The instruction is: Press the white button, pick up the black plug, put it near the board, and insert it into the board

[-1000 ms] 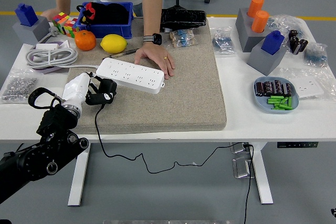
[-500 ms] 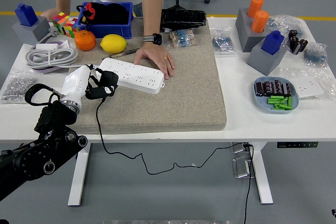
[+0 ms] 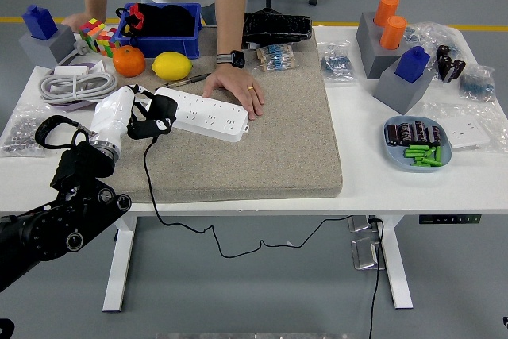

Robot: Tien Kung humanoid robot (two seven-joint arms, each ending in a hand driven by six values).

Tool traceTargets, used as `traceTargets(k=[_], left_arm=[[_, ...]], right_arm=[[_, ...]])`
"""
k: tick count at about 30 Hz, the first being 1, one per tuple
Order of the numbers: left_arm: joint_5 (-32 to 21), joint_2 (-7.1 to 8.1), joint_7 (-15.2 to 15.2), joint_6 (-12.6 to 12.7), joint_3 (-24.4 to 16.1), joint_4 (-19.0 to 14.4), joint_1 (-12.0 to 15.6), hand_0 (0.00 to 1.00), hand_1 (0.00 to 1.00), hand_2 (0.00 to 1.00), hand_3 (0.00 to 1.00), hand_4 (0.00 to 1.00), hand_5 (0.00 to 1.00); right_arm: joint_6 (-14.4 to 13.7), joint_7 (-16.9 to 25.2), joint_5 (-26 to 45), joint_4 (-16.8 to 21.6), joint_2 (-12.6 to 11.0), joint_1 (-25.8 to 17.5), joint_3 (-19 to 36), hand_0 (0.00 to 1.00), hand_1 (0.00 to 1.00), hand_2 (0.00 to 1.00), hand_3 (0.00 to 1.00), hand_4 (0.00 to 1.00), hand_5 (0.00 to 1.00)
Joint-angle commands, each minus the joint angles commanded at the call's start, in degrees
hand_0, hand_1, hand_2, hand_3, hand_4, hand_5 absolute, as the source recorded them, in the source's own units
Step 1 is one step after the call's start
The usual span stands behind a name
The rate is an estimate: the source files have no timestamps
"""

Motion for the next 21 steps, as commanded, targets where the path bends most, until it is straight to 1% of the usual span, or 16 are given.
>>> traceTargets(k=[6,11,21], left_arm=[[-1.23,-0.73,-0.44,0.08,2.48,2.52,-2.33,0.334,0.258,0.266,0.510,0.661,0.002],[-2.30,-1.20,-0.77,0.01,5.75,4.46,-4.41,0.333,0.259,0.266,0.510,0.664,0.002],[-4.90,-1.90,-1.52,-0.01,9.98,8.37,-7.01,0.333,0.260,0.267,0.514,0.669,0.002]], right_arm=[[-0.01,0.04,0.12,0.05,-0.11,0.03,0.00,0.688,0.581,0.566,0.579,0.677,0.232],[0.00,0.06,0.19,0.05,-0.15,0.01,0.01,0.688,0.581,0.566,0.579,0.677,0.231],[0.06,0.05,0.31,0.05,-0.10,-0.08,0.05,0.688,0.581,0.565,0.579,0.677,0.230]])
